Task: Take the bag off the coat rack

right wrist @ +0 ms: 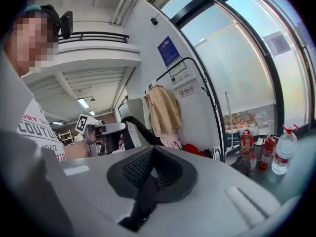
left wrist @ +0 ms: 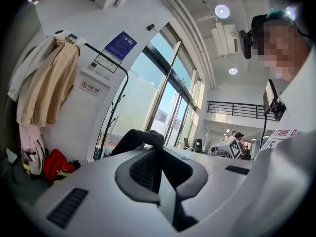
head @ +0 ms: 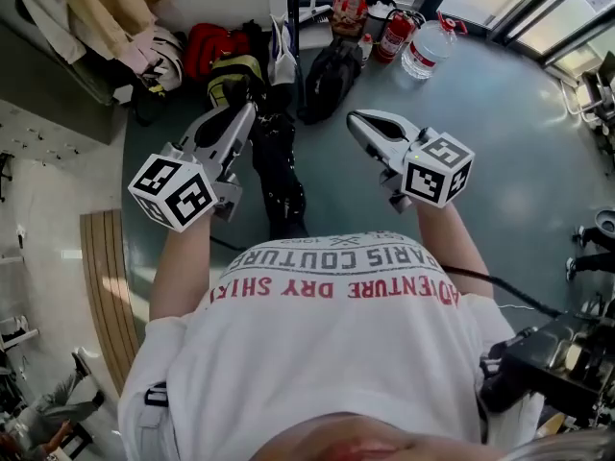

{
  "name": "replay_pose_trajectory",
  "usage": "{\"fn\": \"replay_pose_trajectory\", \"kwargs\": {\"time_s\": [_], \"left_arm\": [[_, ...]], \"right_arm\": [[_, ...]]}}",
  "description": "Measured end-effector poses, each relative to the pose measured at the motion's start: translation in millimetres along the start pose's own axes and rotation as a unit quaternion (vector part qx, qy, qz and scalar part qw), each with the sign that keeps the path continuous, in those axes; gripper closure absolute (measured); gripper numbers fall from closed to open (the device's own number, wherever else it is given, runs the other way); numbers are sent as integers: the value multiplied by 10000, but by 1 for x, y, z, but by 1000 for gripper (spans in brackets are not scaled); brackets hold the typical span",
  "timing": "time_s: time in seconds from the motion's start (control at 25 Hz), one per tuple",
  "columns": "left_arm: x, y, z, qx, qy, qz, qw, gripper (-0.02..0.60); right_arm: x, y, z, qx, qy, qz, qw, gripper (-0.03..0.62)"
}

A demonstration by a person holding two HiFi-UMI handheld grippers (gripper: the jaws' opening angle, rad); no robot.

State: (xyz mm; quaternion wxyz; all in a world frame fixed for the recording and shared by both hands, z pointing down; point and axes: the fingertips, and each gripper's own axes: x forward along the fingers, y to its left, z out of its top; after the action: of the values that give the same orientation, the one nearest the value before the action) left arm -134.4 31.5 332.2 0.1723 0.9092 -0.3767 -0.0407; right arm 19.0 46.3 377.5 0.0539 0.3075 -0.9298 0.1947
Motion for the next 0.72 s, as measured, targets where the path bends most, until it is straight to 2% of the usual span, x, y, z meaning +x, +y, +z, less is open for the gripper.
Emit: {"fn": "replay_pose_trajectory", "kwargs": {"time_s": [0.08, 0.16, 0.36, 0.56, 0.72], "left_arm": [[-30, -52, -6, 86, -49, 32, 9999, 561], [-45, -84, -8, 139, -41, 9, 9999, 561], [-57, -125, -3, 119, 162, -183, 9996, 561], [-81, -200, -41, 133, 283, -265, 9992, 561], [-86, -224, -56, 144, 463, -246, 9985, 561]], "right_arm": [[-47, 41, -12, -162, 31, 63, 9998, 592], [-75, 63, -14, -286, 56, 74, 9995, 592], [-96, 93, 5, -295, -92, 98, 9995, 592], [-159, 125, -26, -522, -267, 135, 9982, 592], [-176, 133, -38, -377, -307, 194, 9986, 592]]}}
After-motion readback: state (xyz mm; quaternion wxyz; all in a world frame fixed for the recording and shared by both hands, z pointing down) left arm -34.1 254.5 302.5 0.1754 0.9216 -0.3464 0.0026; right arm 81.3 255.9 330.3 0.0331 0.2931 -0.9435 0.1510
